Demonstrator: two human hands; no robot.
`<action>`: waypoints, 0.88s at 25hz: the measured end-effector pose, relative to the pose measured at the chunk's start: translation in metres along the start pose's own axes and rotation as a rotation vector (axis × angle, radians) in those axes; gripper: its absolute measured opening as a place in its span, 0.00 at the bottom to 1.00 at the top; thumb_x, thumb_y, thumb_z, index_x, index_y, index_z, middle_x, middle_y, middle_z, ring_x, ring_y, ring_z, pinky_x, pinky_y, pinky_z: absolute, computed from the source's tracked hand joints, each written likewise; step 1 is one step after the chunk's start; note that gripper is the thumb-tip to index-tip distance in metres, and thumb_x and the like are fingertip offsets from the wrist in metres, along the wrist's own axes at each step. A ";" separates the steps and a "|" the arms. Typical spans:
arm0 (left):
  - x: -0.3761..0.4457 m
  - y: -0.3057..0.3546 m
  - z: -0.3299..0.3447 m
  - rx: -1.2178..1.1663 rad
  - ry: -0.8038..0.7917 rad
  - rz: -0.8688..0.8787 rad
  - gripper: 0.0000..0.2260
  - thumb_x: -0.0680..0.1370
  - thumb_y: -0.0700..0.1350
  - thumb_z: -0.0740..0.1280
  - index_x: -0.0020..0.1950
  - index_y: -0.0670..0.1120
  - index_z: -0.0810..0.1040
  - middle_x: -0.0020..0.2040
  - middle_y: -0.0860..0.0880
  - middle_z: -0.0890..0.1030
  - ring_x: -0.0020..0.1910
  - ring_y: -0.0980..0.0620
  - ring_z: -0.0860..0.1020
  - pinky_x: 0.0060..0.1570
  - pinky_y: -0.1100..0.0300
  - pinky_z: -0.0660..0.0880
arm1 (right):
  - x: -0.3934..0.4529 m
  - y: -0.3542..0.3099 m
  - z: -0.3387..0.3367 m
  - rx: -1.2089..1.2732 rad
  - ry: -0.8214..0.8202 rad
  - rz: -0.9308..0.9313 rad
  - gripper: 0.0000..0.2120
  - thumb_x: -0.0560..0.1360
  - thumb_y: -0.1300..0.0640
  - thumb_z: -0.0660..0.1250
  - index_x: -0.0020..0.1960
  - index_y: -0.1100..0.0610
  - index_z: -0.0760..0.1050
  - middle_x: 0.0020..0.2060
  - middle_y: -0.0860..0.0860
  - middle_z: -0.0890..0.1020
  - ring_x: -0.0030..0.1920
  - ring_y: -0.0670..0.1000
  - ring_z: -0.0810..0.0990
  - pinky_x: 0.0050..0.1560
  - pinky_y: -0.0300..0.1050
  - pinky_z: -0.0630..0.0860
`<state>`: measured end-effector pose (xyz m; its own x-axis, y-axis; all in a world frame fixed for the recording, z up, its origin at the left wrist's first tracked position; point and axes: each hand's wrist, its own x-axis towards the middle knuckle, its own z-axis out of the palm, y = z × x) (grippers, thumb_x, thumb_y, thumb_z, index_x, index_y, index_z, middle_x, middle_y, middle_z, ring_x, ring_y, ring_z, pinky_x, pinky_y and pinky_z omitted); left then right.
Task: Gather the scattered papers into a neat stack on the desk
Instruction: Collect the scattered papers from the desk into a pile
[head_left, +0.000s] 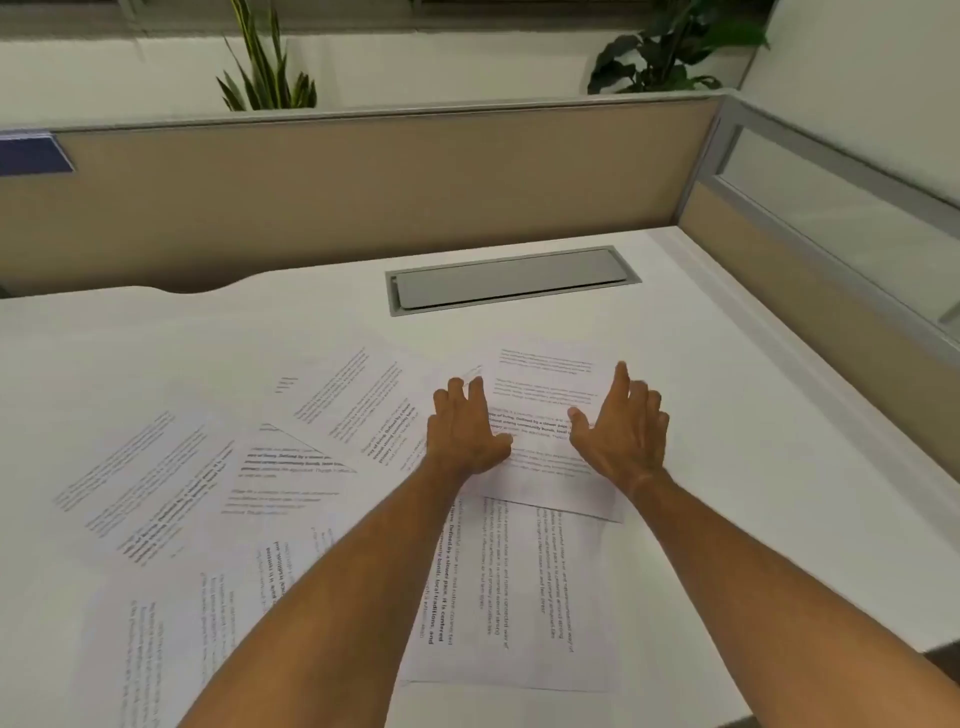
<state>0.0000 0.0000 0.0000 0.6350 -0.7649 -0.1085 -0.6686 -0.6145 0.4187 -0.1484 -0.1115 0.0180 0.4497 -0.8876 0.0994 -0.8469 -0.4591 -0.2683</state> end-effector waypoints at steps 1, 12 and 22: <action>0.000 0.003 0.003 -0.013 -0.025 -0.031 0.38 0.71 0.56 0.70 0.74 0.45 0.56 0.73 0.41 0.59 0.71 0.40 0.59 0.62 0.43 0.69 | -0.001 0.002 0.004 0.037 -0.029 0.067 0.42 0.74 0.41 0.65 0.77 0.60 0.52 0.68 0.62 0.70 0.66 0.62 0.69 0.61 0.58 0.69; 0.019 0.013 0.013 -0.258 -0.029 -0.281 0.35 0.70 0.47 0.73 0.71 0.44 0.59 0.66 0.39 0.65 0.65 0.37 0.67 0.52 0.50 0.72 | 0.005 0.005 0.025 0.187 -0.266 0.331 0.50 0.71 0.45 0.74 0.78 0.59 0.44 0.66 0.66 0.65 0.66 0.67 0.65 0.57 0.58 0.73; 0.026 0.004 0.004 -0.637 0.080 -0.281 0.07 0.71 0.38 0.67 0.46 0.47 0.74 0.46 0.49 0.79 0.46 0.46 0.81 0.43 0.55 0.81 | 0.006 0.008 0.024 0.226 -0.277 0.341 0.45 0.70 0.44 0.75 0.75 0.60 0.54 0.67 0.63 0.66 0.68 0.65 0.64 0.59 0.57 0.73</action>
<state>0.0121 -0.0227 -0.0045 0.7935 -0.5619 -0.2337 -0.1332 -0.5350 0.8343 -0.1457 -0.1194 -0.0061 0.2420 -0.9289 -0.2804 -0.8899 -0.0973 -0.4456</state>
